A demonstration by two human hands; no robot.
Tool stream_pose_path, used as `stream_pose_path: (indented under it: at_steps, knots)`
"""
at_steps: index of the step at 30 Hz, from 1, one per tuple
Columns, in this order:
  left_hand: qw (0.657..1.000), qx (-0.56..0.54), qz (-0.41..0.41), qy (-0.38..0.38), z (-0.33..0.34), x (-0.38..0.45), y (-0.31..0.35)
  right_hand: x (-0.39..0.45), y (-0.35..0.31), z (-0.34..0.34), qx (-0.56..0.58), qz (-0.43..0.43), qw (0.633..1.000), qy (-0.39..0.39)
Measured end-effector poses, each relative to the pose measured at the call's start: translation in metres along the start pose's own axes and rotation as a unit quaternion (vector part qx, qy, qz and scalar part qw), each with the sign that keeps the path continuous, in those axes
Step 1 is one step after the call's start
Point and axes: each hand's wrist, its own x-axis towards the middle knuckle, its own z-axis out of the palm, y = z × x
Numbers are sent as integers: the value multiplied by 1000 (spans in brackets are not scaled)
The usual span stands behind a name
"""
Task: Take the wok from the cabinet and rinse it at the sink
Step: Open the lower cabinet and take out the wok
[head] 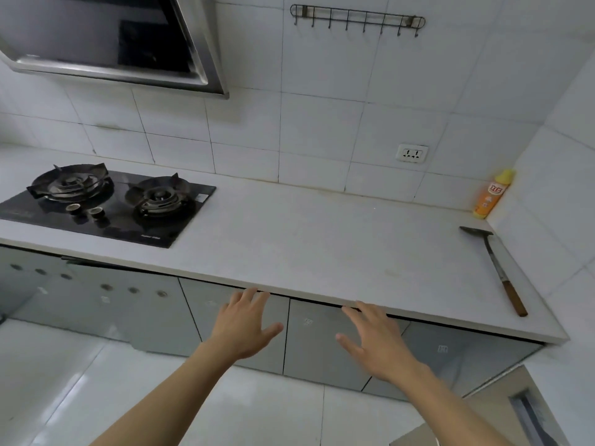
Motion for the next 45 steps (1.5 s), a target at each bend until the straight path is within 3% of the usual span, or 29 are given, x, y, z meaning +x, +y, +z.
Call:
stream_pose_path:
  at_steps: [9,18,25,29,33,35,36,39,41,43,45]
  knots:
    - [996,34,-21,-81,18,112,-10,125,26,35,39,23,998,-47]
    - [992,33,-21,-124,43,193,-28,188,39,72,55,53,993,-95]
    - [985,34,54,-163,79,216,-56,193,30,102,12,103,985,-137]
    - [983,38,83,-158,97,213,-77,183,22,122,40,138,984,-107]
    - [984,44,116,-130,102,217,-84,177,4,140,158,222,962,33]
    - [983,50,125,-128,104,218,-86,176,-9,146,275,303,909,80]
    - [981,56,132,-128,105,218,-87,178,-16,147,370,355,856,69]
    - [978,77,150,-123,107,216,-89,191,-30,155,664,450,596,40]
    - [978,80,159,-112,108,215,-91,201,-29,166,772,457,438,61]
    - [977,82,164,-106,111,215,-93,213,-29,174,827,454,320,89]
    - [977,80,167,-102,115,214,-95,224,-30,179,853,446,248,113]
